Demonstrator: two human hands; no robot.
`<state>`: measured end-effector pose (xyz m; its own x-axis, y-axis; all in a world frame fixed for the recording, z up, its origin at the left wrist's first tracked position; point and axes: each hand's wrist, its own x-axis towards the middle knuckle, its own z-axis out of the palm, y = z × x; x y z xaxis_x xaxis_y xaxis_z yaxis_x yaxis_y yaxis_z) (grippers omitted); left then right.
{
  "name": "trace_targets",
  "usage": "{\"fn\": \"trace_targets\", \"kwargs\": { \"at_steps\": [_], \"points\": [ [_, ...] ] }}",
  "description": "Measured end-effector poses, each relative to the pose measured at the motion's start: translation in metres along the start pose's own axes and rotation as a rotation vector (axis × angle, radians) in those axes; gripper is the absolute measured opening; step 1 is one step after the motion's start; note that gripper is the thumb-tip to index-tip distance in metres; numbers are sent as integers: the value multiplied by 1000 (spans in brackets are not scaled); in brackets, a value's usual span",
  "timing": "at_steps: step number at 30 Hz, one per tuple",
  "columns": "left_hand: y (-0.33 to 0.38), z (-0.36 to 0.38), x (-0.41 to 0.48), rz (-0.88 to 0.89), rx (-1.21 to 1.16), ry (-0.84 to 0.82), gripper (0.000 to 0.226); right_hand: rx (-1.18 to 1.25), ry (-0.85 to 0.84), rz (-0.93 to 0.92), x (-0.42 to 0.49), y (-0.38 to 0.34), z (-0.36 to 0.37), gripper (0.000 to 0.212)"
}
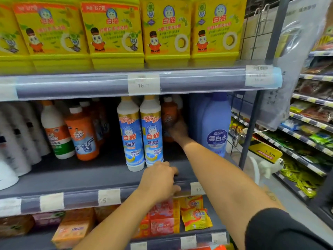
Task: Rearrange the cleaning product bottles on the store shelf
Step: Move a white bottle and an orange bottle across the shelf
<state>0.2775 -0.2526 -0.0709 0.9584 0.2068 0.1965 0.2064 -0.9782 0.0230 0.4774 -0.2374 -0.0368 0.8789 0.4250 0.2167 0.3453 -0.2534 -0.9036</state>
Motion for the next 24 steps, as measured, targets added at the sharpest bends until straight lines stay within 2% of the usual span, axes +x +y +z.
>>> {"fn": "trace_targets", "kwargs": {
  "at_steps": [5, 11, 17, 24],
  "points": [
    [-1, 4, -1, 11, 7, 29, 51, 30, 43, -42, 6, 9, 11, 63],
    [0, 2, -2, -29, -30, 27, 51, 56, 91, -90, -6, 13, 6, 39],
    [4, 6, -6, -103, -92, 61, 53, -27, 167, -88, -45, 7, -16, 69],
    [10, 12, -14, -216, -105, 110, 53, -46, 235, -208, -125, 3, -62, 64]
  ]
}}
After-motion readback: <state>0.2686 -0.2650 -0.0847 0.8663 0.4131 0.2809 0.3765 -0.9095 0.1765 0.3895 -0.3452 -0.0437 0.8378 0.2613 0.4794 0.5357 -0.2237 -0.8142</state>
